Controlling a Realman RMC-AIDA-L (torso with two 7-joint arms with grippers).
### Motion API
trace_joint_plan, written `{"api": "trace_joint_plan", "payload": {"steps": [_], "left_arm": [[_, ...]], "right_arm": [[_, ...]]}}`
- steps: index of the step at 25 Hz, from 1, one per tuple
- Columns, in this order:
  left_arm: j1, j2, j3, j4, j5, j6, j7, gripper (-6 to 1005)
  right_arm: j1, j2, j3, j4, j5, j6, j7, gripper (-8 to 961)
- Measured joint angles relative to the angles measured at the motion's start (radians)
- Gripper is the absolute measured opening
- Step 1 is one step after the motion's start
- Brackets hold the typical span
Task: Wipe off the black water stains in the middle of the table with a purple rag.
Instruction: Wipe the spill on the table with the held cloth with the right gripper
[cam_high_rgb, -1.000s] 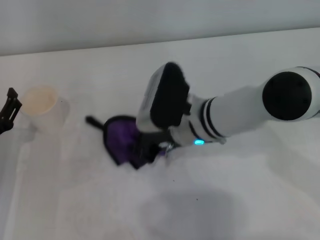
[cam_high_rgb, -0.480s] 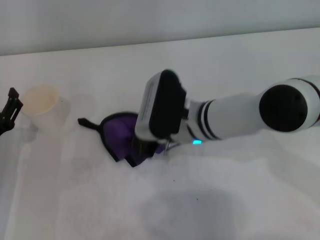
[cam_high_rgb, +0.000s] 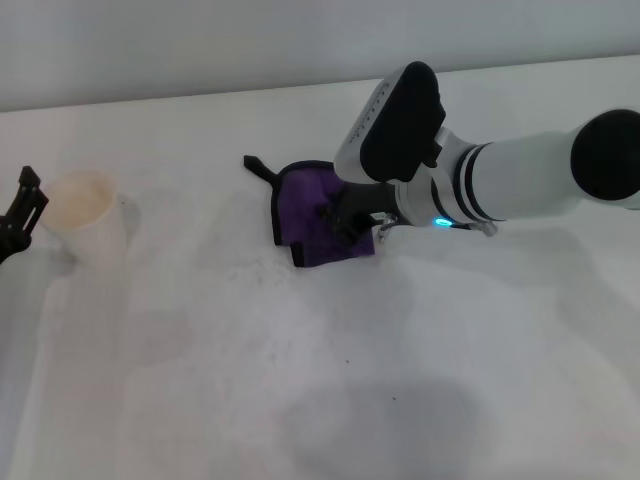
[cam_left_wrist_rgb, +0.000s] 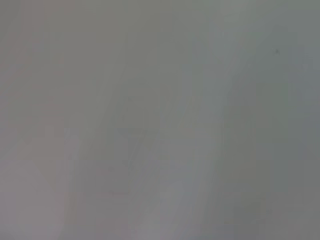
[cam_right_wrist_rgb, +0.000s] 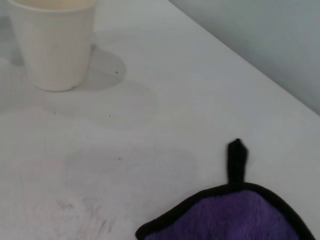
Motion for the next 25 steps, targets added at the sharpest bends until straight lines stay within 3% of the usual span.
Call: {"api": "trace_joint_plan", "payload": {"steps": [16, 20, 25], "left_arm": [[-0.014, -0.001, 0.000, -0.009, -0.028, -0.005, 0.000, 892], [-0.012, -0.001, 0.000, -0.009, -0.038, -0.005, -0.018, 892], [-0.012, -0.001, 0.000, -0.012, -0.038, -0.003, -0.037, 892]], "right_arm": [[0.043, 0.007, -0.105, -0.096, 0.081, 0.250, -0.012, 89], [0.035, 0.005, -0.065, -0.061, 0.079, 0.176, -0.006, 89], [0.005, -0.005, 0.070, -0.029, 0.071, 0.160, -0.024, 89]]}}
